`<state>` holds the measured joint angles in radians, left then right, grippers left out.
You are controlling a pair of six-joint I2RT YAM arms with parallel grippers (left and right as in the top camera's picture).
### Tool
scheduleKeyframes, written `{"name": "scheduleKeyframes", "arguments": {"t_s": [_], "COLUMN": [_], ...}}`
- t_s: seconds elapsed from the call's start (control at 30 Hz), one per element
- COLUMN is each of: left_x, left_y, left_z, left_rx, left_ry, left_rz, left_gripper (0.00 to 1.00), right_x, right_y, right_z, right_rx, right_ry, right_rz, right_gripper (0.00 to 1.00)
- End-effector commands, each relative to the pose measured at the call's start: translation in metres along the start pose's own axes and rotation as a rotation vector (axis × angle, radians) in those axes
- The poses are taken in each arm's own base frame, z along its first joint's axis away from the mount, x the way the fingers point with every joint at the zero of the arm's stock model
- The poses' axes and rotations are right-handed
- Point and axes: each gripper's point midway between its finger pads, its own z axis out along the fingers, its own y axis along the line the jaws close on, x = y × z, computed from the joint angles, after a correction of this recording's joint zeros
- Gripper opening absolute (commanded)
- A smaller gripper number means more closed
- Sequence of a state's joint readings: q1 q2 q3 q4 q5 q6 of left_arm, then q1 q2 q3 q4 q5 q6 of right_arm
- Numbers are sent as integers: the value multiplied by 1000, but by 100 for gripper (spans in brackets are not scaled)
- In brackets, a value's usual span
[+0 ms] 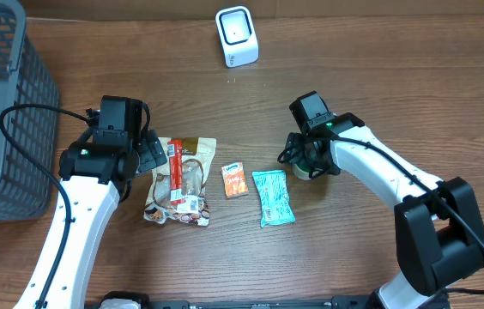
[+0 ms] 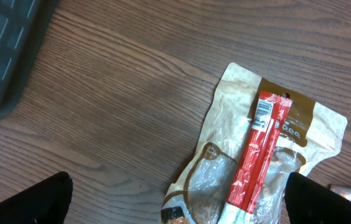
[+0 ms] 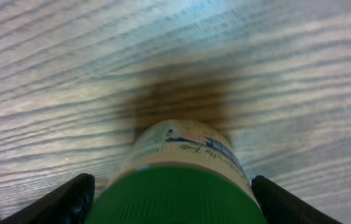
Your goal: Scan the item barcode
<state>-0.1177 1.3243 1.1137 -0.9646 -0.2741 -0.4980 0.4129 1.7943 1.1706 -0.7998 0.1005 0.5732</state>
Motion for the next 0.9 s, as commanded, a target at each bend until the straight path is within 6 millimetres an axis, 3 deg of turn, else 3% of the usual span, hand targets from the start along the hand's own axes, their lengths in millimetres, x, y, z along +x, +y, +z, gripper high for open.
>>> {"name": "scheduleKeyframes", "arguments": {"t_s": [0.0,0.27,0.43,0.6,0.73,0.87], "left_x": [-7,-7,-7,-7,-7,-7], "left_y": [0,0,0,0,0,0], "left_z": [-5,-5,-5,-5,-5,-5], "left_rx": [-2,-2,-2,-2,-2,-2], "left_ry": [-24,-24,-24,-24,-24,-24], "left_rz": [-2,-2,-2,-2,-2,-2], "left_gripper": [100,100,100,99,100,100], "right_x": [-5,-6,-9,-18,-14,-5], "right_y": [3,4,6,13,9,3], "right_z": [-2,-2,-2,-3,-3,-2], "right_rx": [-18,-19,-26,-47,-36,-17], "right_ry": [-20,-26,-41,-79,-59,-22], "right_rz": [-110,-265,-291,-288,-290,-300], "right_gripper": [81,82,100,99,82,82]}}
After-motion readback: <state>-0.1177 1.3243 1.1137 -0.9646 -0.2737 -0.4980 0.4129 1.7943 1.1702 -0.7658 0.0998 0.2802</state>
